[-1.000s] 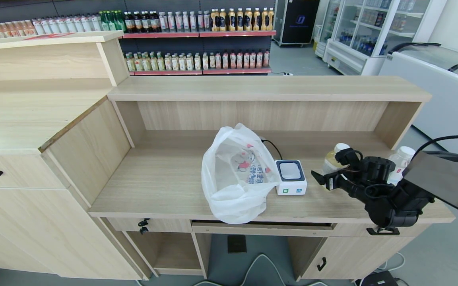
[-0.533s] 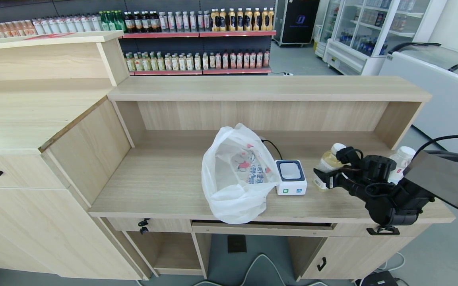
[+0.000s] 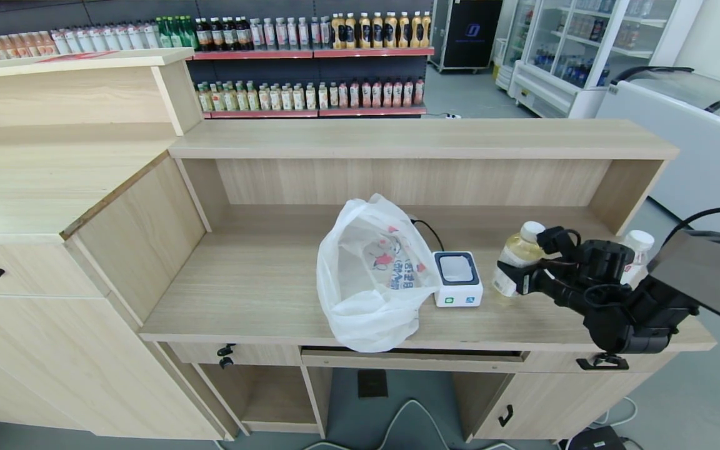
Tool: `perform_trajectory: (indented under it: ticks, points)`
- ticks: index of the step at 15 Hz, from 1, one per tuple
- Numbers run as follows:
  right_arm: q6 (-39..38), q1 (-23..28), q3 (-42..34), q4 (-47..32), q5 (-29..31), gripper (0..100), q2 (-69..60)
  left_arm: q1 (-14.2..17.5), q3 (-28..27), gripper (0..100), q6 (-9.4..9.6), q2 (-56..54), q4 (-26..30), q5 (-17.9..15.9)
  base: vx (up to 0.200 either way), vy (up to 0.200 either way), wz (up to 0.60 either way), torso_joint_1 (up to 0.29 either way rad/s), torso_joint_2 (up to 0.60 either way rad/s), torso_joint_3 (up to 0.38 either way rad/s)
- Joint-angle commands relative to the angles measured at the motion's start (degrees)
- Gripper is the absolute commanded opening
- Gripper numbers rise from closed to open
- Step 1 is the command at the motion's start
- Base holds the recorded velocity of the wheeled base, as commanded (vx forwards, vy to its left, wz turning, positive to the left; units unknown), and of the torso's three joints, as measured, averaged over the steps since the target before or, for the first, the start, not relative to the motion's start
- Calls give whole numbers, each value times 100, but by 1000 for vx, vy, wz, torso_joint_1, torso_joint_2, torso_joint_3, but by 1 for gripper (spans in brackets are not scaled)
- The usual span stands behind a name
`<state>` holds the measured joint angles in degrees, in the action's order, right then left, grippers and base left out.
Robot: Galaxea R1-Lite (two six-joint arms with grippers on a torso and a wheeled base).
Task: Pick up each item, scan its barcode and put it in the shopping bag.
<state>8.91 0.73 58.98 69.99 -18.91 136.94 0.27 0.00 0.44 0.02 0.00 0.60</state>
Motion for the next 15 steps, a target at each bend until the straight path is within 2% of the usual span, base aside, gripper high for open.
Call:
perform_trajectory:
  ticks: [1, 2, 6, 8, 11, 12, 15]
  points:
    - [-584, -170, -326, -29, -166, 0, -958, 0, 0, 0, 0, -2, 0, 2, 0, 0, 0, 0, 0, 0]
    - [-1146, -223, -686, -99, -544, 0, -1670, 0, 0, 0, 0, -2, 0, 2, 0, 0, 0, 0, 0, 0]
    - [-2227, -223, -1846, -1057, -2416, 0, -4184, 0, 0, 0, 0, -2, 0, 2, 0, 0, 0, 0, 0, 0]
    - [-2983, -214, -2409, -1251, -3664, 0, -5247, 0, 0, 0, 0, -2, 0, 2, 0, 0, 0, 0, 0, 0]
    - [-3510, -486, -2655, -1426, -4059, 0, -5871, 0, 0, 0, 0, -2, 0, 2, 0, 0, 0, 0, 0, 0]
    - [-3967, -987, -2584, -1585, -4059, 0, -6144, 0, 0, 0, 0, -2, 0, 2, 0, 0, 0, 0, 0, 0]
    - [-4389, -1646, -2470, -1611, -4059, 0, -6434, 0, 0, 0, 0, -2, 0, 2, 0, 0, 0, 0, 0, 0]
